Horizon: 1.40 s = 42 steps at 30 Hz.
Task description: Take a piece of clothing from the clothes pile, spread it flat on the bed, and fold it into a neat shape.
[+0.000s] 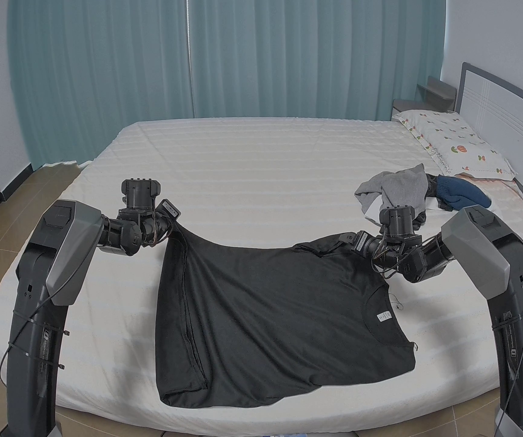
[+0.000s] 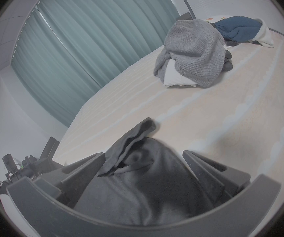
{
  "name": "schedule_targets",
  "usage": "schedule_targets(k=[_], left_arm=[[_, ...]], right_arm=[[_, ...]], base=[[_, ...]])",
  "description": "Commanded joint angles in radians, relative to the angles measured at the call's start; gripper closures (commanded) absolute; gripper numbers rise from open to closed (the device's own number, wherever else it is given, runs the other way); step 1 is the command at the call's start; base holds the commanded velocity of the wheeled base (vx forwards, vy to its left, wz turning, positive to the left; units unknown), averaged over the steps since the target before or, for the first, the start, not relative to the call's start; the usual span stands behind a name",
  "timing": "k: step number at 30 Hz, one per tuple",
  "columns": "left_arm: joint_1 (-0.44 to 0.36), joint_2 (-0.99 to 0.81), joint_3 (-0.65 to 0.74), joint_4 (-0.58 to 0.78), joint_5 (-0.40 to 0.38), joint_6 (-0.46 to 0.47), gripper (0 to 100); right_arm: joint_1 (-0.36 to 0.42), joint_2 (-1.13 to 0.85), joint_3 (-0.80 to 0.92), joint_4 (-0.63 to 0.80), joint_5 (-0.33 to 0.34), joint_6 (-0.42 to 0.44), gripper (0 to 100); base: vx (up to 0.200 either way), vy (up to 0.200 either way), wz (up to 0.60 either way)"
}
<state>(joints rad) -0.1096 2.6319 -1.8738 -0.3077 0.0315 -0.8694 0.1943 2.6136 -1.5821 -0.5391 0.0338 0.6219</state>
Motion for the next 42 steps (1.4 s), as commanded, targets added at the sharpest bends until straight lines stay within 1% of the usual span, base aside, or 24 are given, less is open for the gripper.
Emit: schedule_targets(k=[1, 5, 6, 13, 19, 22, 24, 25, 26, 28, 32, 35, 39, 40, 42], left_arm=[[-0.001, 0.0, 0.002, -0.001, 0.001, 0.0, 100], [-0.001, 0.002, 0.004, -0.001, 0.001, 0.0, 100], [0.001, 0.002, 0.005, -0.001, 0.001, 0.0, 100], [0.001, 0.002, 0.007, -0.001, 0.005, 0.009, 100], [-0.001, 0.003, -0.011, -0.014, 0.015, 0.015, 100], [-0.001, 0.016, -0.053, -0.01, 0.033, 0.016, 100], [-0.001, 0.033, -0.082, -0.016, 0.045, 0.015, 100], [-0.001, 0.036, -0.088, -0.016, 0.048, 0.015, 100], [0.001, 0.054, -0.12, -0.018, 0.067, 0.015, 100], [-0.001, 0.066, -0.126, -0.022, 0.079, 0.013, 100], [-0.001, 0.071, -0.126, -0.039, 0.077, 0.006, 100], [-0.001, 0.083, -0.126, -0.077, 0.076, 0.006, 100], [-0.001, 0.097, -0.126, -0.068, 0.076, 0.007, 100], [-0.001, 0.103, -0.126, -0.065, 0.076, 0.007, 0], [0.001, 0.108, -0.126, -0.065, 0.076, 0.007, 0]], right_arm=[[-0.012, 0.037, -0.025, 0.002, 0.001, -0.001, 0], [-0.012, 0.075, -0.052, -0.002, 0.003, 0.001, 0], [-0.012, 0.083, -0.065, -0.001, 0.008, 0.001, 100], [-0.01, 0.097, -0.095, -0.001, 0.012, 0.01, 100], [-0.021, 0.106, -0.19, -0.008, -0.003, 0.024, 100], [-0.03, 0.118, -0.285, -0.008, -0.049, 0.064, 100], [-0.039, 0.144, -0.363, -0.007, -0.086, 0.067, 100], [-0.039, 0.148, -0.374, -0.005, -0.091, 0.067, 100], [-0.044, 0.163, -0.418, -0.002, -0.117, 0.067, 100], [-0.047, 0.167, -0.418, -0.012, -0.13, 0.068, 100], [-0.049, 0.163, -0.418, -0.047, -0.134, 0.067, 100], [-0.049, 0.172, -0.418, -0.091, -0.134, 0.061, 100], [-0.049, 0.194, -0.418, -0.091, -0.135, 0.058, 100], [-0.049, 0.2, -0.418, -0.085, -0.135, 0.056, 100], [-0.049, 0.212, -0.418, -0.084, -0.134, 0.047, 100]], base=[[0.0, 0.0, 0.0], [0.0, 0.0, 0.0], [0.0, 0.0, 0.0], [0.0, 0.0, 0.0], [0.0, 0.0, 0.0], [0.0, 0.0, 0.0], [0.0, 0.0, 0.0], [0.0, 0.0, 0.0], [0.0, 0.0, 0.0], [0.0, 0.0, 0.0], [0.0, 0.0, 0.0], [0.0, 0.0, 0.0], [0.0, 0.0, 0.0], [0.0, 0.0, 0.0], [0.0, 0.0, 0.0]])
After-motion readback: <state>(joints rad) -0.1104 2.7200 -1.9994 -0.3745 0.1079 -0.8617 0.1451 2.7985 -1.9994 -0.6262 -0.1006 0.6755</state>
